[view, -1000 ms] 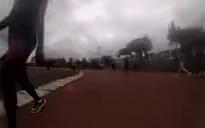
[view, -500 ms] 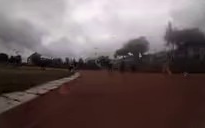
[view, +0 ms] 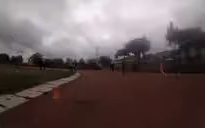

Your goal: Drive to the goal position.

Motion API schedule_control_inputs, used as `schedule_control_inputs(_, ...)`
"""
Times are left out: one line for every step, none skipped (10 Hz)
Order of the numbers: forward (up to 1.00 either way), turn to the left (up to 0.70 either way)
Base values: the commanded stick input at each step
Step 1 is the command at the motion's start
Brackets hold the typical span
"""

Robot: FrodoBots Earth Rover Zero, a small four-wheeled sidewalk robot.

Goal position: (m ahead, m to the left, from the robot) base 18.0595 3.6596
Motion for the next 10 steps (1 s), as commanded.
schedule_control_inputs(0.70,0.03)
schedule_control_inputs(0.70,0.00)
schedule_control_inputs(0.70,0.00)
schedule_control_inputs(0.70,0.00)
schedule_control_inputs(0.70,0.00)
schedule_control_inputs(0.70,0.00)
schedule_control_inputs(0.70,0.00)
schedule_control_inputs(0.70,0.00)
schedule_control_inputs(0.70,0.01)
schedule_control_inputs(0.70,0.02)
